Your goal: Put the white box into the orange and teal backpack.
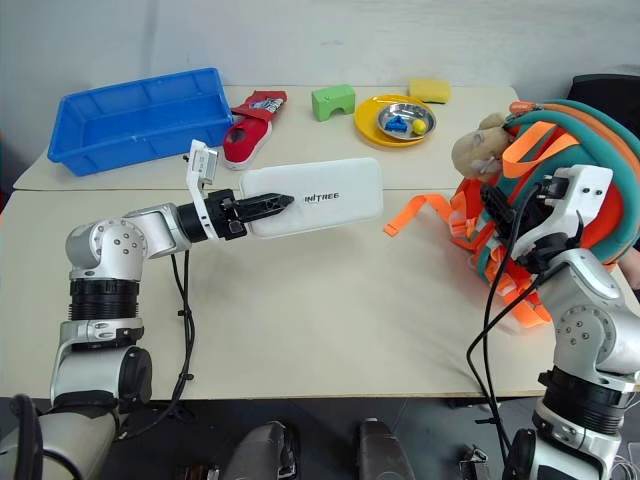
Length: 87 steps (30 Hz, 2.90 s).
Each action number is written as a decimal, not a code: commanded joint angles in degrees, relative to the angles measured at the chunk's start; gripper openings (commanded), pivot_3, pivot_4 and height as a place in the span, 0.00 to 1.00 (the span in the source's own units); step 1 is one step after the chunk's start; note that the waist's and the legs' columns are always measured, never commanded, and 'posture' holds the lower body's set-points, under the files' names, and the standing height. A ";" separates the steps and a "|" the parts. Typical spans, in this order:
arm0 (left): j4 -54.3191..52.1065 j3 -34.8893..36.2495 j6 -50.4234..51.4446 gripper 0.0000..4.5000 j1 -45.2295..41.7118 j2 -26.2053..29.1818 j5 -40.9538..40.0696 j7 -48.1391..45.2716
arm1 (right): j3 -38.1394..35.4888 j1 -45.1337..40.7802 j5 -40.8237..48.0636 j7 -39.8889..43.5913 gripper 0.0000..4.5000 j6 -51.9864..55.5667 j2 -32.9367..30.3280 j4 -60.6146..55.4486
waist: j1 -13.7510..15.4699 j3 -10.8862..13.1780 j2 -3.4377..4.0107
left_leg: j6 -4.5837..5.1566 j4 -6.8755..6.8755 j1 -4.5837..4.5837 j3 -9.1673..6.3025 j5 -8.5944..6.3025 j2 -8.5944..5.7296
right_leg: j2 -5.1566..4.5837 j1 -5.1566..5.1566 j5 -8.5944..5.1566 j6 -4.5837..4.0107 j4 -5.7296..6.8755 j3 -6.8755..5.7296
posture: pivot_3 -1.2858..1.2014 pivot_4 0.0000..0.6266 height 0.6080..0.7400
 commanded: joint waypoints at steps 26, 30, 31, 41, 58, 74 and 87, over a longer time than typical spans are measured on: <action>-7.15 2.36 -4.03 0.27 -5.76 9.23 -8.70 -21.87 | -8.42 8.40 49.27 41.32 0.01 22.23 -36.53 -13.23 | 0.12 0.30 -0.08 | 0.04 0.08 -0.02 -0.17 -0.01 0.05 | -0.02 0.14 0.00 0.00 -0.15 -0.13 | 0.52 0.24 1.00; -9.29 -2.65 -10.58 0.27 -3.46 10.75 -4.48 -26.74 | -10.32 13.02 45.86 42.35 0.01 21.73 -37.02 -13.59 | 0.25 0.31 -0.10 | 0.08 0.17 -0.03 -0.23 -0.04 0.03 | -0.04 0.23 0.00 0.00 -0.21 -0.16 | 0.52 0.24 1.00; -8.28 -3.60 -12.22 0.27 -3.87 11.54 -3.36 -28.27 | -10.41 14.36 44.75 42.48 0.01 21.40 -36.69 -14.02 | 0.27 0.31 -0.10 | 0.09 0.17 -0.03 -0.23 -0.04 0.03 | -0.04 0.24 0.00 0.00 -0.22 -0.17 | 0.52 0.24 1.00; -2.24 -3.96 -14.91 0.27 -9.70 17.44 -3.24 -38.05 | -8.89 20.35 37.39 43.06 0.01 16.05 -34.35 -16.35 | 0.06 0.32 -0.13 | 0.10 0.17 -0.09 -0.22 -0.05 0.04 | 0.02 0.17 0.00 0.00 -0.23 -0.16 | 0.52 0.24 1.00; -5.28 -7.81 -24.31 0.27 -3.63 16.65 4.15 -36.75 | -9.93 22.17 38.63 42.93 0.01 15.27 -34.90 -17.23 | 0.33 0.33 -0.13 | 0.12 0.26 -0.08 -0.26 -0.06 0.04 | 0.01 0.20 0.00 0.00 -0.13 -0.16 | 0.52 0.24 1.00; 3.05 -8.05 -31.22 0.27 -9.97 13.08 7.80 -36.20 | -13.59 22.76 45.88 42.84 0.01 17.30 -37.21 -18.60 | 1.49 0.33 -0.15 | 0.18 0.36 -0.08 -0.28 -0.09 0.04 | 0.01 0.25 0.00 0.00 -0.10 -0.19 | 0.52 0.24 1.00; 2.71 -13.16 -36.31 0.27 -8.97 8.20 12.01 -38.61 | -13.27 18.50 52.86 38.69 0.01 16.92 -39.58 -17.78 | 1.62 0.33 -0.15 | 0.20 0.38 -0.09 -0.29 -0.08 0.02 | -0.02 0.24 0.00 0.00 -0.07 -0.20 | 0.52 0.24 1.00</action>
